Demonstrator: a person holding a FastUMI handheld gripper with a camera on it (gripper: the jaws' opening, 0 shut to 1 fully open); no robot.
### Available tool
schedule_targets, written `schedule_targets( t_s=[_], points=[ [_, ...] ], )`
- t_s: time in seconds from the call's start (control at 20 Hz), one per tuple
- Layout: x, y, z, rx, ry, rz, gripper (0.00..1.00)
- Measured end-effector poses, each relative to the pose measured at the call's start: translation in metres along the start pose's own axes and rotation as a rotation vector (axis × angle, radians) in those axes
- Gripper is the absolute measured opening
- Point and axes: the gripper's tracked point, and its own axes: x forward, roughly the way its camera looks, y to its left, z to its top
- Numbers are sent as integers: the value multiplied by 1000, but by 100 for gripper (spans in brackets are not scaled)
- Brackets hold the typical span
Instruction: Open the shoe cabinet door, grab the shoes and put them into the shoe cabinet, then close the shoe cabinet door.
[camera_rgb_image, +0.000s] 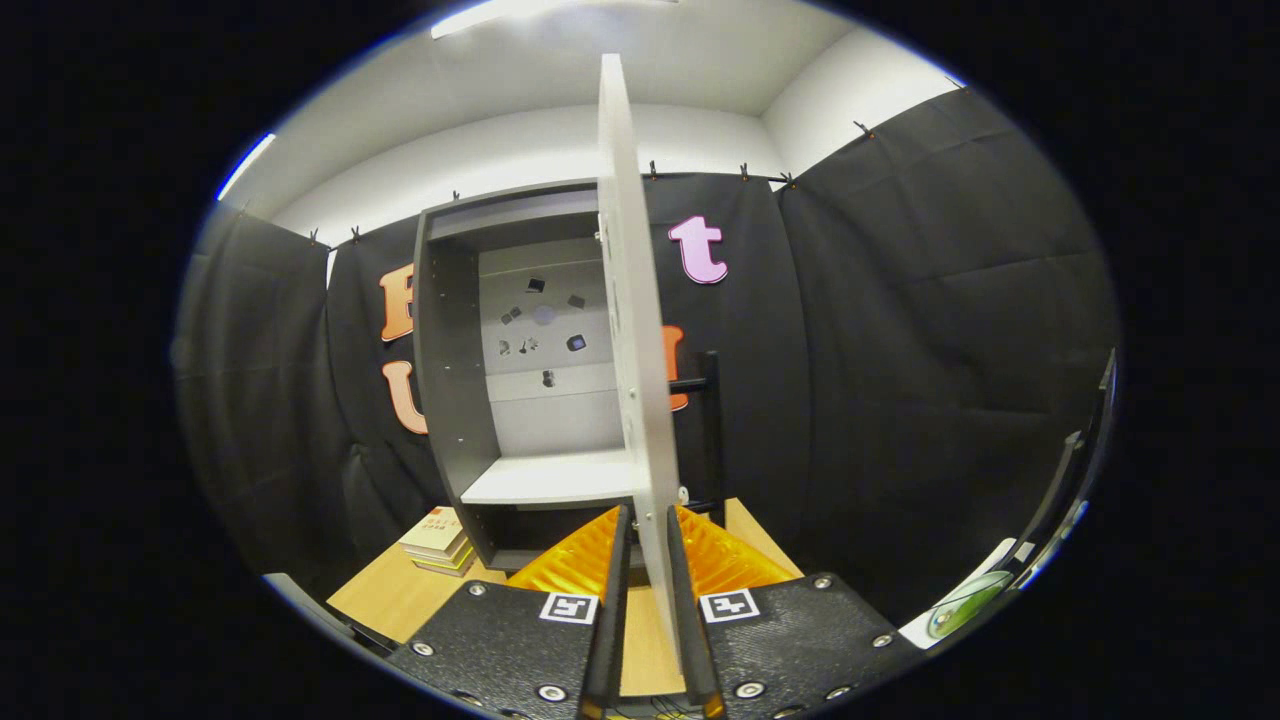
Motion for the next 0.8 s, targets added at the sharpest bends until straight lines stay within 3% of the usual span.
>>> schedule_targets(
  t_s=[0.35,0.8],
  points=[
    [7,74,-52,39,114,101,57],
    [29,138,-162,-90,323,133,72]
  ],
)
